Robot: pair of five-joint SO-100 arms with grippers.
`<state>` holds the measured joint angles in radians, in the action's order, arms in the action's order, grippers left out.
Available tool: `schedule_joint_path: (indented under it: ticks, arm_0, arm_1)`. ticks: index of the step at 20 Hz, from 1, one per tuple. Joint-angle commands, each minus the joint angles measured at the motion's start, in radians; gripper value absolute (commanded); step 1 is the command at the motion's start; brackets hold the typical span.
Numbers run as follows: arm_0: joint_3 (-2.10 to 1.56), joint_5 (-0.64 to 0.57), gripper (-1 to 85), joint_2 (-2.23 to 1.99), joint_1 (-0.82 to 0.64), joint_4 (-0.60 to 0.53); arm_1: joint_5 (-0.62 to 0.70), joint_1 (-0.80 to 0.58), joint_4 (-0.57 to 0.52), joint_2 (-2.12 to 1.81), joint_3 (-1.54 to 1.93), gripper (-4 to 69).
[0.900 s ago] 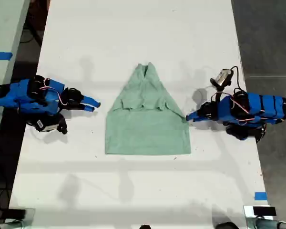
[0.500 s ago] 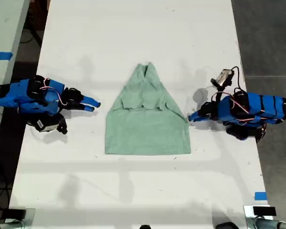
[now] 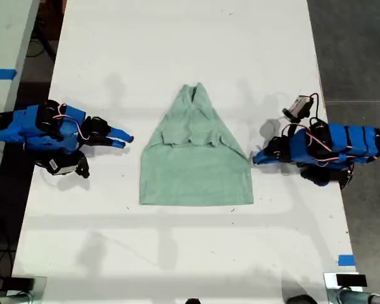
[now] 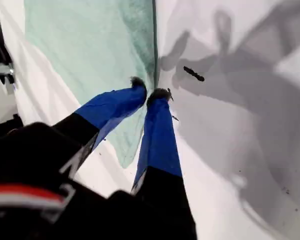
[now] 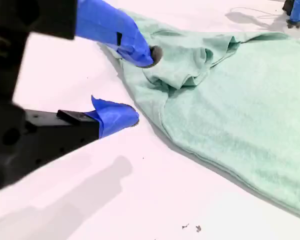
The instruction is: Fold t shirt
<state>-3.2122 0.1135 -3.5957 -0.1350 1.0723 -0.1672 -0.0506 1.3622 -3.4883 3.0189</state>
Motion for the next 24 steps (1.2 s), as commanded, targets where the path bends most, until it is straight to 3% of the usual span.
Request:
schedule_joint_path:
  ticks: [1, 3, 6, 10, 14, 15, 16, 20, 24]
  arm_0:
    - [0.006, -0.003, 15.4, -0.006, -0.008, 0.0]
    - [0.006, -0.003, 15.4, -0.006, -0.008, 0.0]
    - [0.006, -0.003, 15.5, -0.006, -0.008, 0.0]
    - [0.006, -0.003, 15.5, -0.006, -0.008, 0.0]
    - [0.006, -0.003, 15.6, -0.006, -0.008, 0.0]
    - [0.006, -0.003, 15.6, -0.006, -0.008, 0.0]
    - [0.006, -0.003, 15.6, -0.006, -0.008, 0.0]
    - [0.006, -0.003, 15.6, -0.006, -0.008, 0.0]
    - [0.006, -0.003, 15.6, -0.006, -0.008, 0.0]
  arm_1:
    - [-0.015, 0.06, -0.081, 0.233, -0.135, 4.9]
    - [-0.06, 0.132, -0.213, 0.767, -0.36, 7.2]
    - [-0.081, 0.19, -0.276, 1.328, -0.703, 13.5]
    - [-0.141, 0.218, -0.325, 1.629, -0.804, 18.7]
    - [-0.155, 0.23, -0.291, 1.72, -0.861, 21.3]
    - [-0.153, 0.227, -0.288, 1.712, -0.859, 15.4]
    - [-0.15, 0.224, -0.288, 1.713, -0.859, 2.2]
    - [-0.166, 0.225, -0.21, 1.663, -0.902, 2.5]
    - [-0.015, 0.179, -0.067, 1.612, -1.169, 2.5]
